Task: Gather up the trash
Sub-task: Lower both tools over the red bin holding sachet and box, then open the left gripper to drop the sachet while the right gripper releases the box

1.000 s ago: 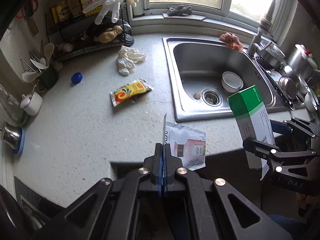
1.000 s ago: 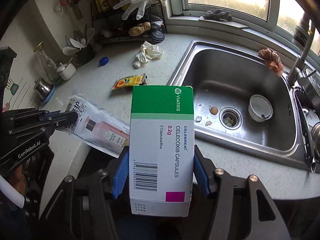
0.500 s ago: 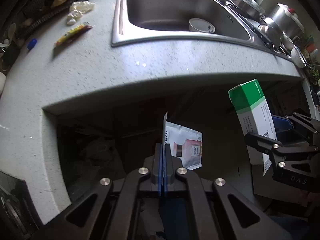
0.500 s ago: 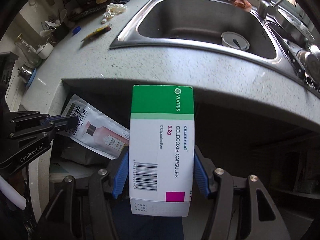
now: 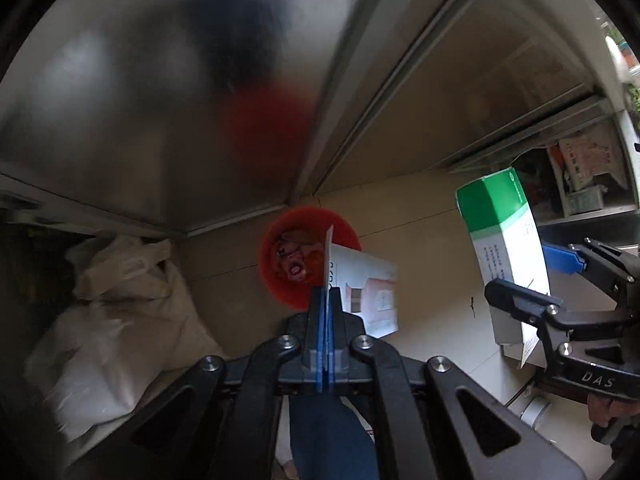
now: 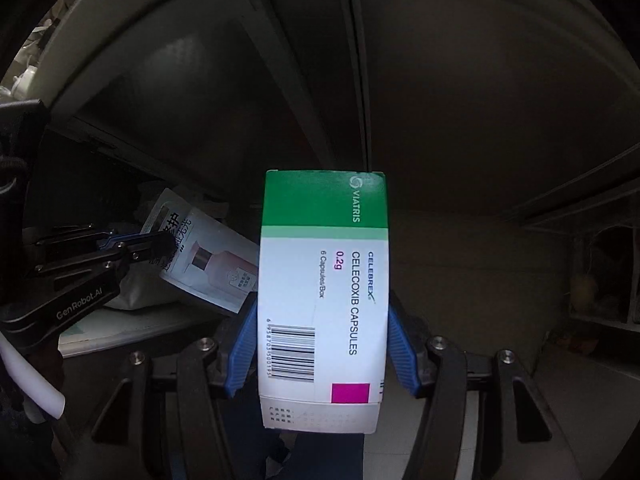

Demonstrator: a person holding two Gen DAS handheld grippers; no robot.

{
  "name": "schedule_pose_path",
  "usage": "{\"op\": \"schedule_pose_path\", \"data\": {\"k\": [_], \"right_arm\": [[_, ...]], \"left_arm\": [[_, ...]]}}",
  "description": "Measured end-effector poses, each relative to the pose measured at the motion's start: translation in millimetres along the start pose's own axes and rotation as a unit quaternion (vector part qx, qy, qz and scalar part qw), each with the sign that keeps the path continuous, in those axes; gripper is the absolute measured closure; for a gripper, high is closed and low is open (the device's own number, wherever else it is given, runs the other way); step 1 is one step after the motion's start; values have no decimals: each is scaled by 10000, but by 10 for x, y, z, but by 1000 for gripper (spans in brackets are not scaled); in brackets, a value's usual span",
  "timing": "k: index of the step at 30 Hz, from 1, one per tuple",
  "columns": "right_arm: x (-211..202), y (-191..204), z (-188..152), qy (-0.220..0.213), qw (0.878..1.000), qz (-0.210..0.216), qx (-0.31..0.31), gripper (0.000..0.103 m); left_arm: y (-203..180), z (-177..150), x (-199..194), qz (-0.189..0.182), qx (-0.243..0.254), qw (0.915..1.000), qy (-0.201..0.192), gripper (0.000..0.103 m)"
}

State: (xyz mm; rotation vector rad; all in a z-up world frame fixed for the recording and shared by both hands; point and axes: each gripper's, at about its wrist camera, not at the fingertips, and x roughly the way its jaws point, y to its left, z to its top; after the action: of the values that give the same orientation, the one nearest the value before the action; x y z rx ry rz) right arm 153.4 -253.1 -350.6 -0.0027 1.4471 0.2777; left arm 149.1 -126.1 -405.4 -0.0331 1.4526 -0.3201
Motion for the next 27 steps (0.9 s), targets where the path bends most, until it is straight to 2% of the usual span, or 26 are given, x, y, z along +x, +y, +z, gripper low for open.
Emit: {"op": "schedule_pose_path", "data": {"k": [8, 13, 15, 18, 20, 22, 24, 27], "right_arm": [[1015, -321, -33, 62, 9997, -208, 145, 47], [1413, -485, -52, 97, 9995, -236, 164, 47], [1490, -563, -75, 132, 9995, -227, 191, 47], [1537, -576, -119, 169, 9994, -274, 159, 47], [1504, -577, -99, 215, 9993, -237, 185, 47], [1417, -603, -102, 259, 9993, -215, 182, 47], [1373, -679, -79, 251, 9994, -193, 159, 47], [1311, -614, -58, 259, 9994, -193, 140, 47]], "left_arm": [[75, 1, 1205, -169, 71, 9996, 198, 102], [38, 48, 1560, -206, 268, 9991, 258, 102], [39, 92, 1626, -113, 315, 9990, 305, 102], [2, 113, 1689, -57, 342, 9987, 369, 95], [0, 126, 1685, -90, 355, 9983, 454, 89], [21, 137, 1616, -133, 285, 9984, 459, 74], [58, 133, 1561, -157, 303, 9987, 381, 70], [115, 136, 1489, -108, 259, 9988, 397, 69]]}}
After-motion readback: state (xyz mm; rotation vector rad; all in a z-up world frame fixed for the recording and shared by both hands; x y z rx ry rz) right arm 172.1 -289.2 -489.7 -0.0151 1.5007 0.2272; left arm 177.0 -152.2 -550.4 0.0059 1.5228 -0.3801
